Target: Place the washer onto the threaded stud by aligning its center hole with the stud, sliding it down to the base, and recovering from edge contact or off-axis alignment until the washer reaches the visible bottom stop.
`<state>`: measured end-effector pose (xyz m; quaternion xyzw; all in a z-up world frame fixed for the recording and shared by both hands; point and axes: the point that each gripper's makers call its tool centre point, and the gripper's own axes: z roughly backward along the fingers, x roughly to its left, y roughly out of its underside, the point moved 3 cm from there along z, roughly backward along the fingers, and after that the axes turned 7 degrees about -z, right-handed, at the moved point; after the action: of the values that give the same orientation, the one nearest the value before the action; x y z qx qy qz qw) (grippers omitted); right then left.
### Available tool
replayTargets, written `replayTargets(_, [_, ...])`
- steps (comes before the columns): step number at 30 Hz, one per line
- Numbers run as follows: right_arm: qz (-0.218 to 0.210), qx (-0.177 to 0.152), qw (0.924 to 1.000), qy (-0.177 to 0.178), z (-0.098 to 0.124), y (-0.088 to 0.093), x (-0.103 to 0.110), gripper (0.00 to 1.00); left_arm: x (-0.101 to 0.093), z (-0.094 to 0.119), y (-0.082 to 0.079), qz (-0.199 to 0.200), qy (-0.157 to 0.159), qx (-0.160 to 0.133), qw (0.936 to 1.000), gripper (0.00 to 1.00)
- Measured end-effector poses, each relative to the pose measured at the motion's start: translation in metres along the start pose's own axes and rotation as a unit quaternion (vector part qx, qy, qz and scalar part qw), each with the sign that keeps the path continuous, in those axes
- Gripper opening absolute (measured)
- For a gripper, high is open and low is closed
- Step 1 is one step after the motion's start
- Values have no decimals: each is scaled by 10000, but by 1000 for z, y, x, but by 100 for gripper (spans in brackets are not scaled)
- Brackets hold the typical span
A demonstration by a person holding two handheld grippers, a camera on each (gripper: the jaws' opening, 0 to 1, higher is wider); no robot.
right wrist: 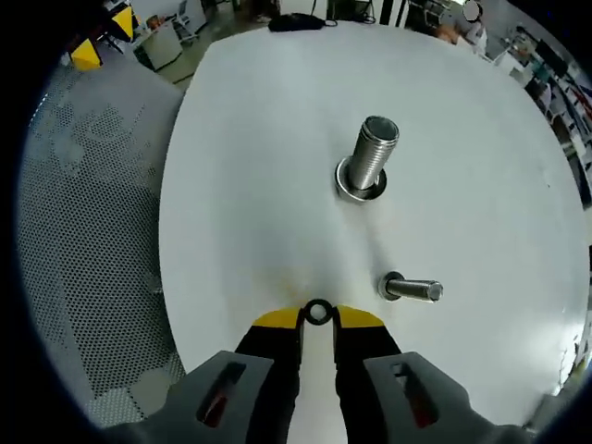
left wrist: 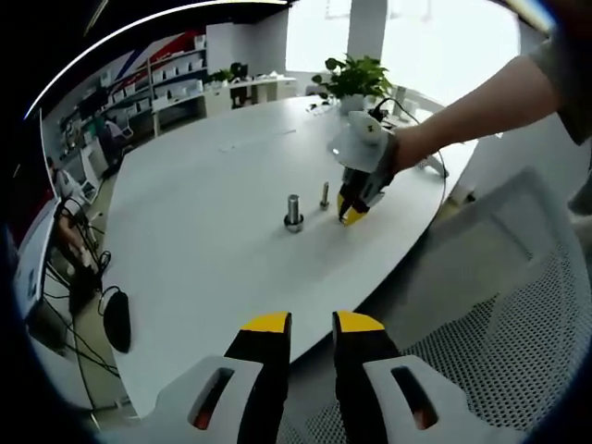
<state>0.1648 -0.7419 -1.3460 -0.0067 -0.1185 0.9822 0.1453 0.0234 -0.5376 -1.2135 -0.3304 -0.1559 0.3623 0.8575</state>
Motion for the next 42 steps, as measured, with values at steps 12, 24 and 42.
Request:
replayTargets(12, [60,683,9973,257,-2,-4,2,15,1,1,0,-3,-64,-11,10000,15])
replayTargets(24, [-306,-267,9988,257,2,4,3,14,0,0,2,-36,-86,82,9999,16])
replayTargets(42, [-1329,-864,9870,270,30,22,-10,13,-1,1,-4,-65,-25,-99,9999,16])
